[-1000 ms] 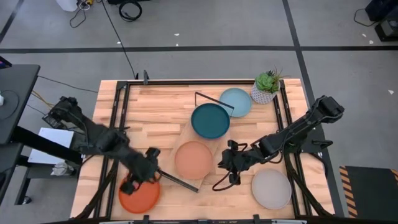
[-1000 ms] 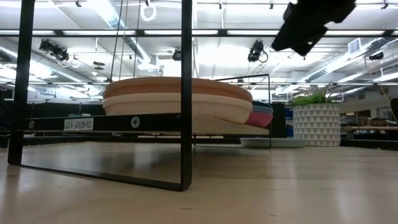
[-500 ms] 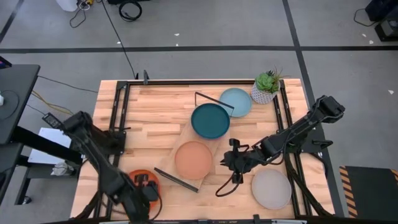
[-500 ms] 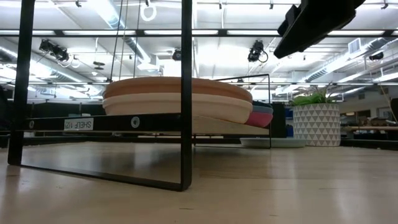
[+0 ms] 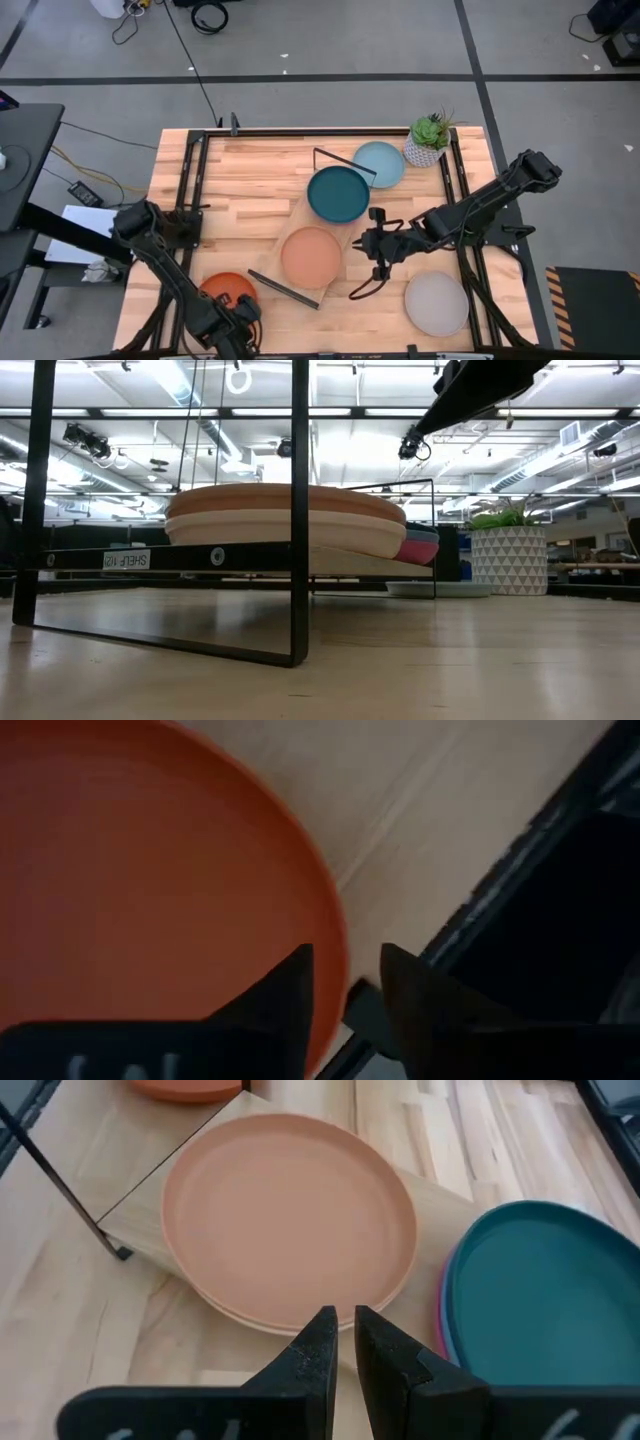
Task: Place and stack plates onto a shelf
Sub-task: Stack the orange plate on top of the dark blue plate on the shelf, then stack the white plate on top of the brown plate on the shelf
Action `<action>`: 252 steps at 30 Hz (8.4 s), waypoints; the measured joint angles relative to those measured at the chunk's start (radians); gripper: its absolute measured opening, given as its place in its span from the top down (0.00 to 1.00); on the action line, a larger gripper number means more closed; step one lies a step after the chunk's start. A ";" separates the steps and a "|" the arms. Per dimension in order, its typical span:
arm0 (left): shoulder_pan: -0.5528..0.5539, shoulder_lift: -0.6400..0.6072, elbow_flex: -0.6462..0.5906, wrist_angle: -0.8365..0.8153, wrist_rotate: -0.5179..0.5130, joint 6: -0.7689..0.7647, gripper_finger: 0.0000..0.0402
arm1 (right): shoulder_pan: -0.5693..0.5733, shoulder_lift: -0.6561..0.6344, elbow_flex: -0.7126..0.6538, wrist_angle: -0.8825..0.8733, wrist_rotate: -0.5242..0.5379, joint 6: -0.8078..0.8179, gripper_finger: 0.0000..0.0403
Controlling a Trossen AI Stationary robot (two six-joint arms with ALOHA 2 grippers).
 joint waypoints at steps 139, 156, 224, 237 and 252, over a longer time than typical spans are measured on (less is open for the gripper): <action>0.864 -0.148 0.000 0.251 -0.281 2.200 0.74 | 0.194 -0.138 -0.012 -0.065 0.153 0.435 0.97; 0.702 -0.431 -0.003 0.095 -0.005 1.828 0.88 | 0.117 -0.137 -0.139 -0.038 -0.067 0.557 0.97; 0.602 -0.310 -0.237 0.825 -0.314 2.729 0.46 | -0.468 -0.225 -0.129 -0.255 -0.782 0.614 0.96; 0.560 -0.310 -0.236 0.763 -0.374 2.805 0.52 | -0.501 -0.108 0.014 -0.269 -0.774 0.609 0.95; 0.449 -0.316 -0.236 0.741 -0.490 2.745 0.79 | -0.502 -0.008 0.158 -0.261 -0.800 0.537 0.91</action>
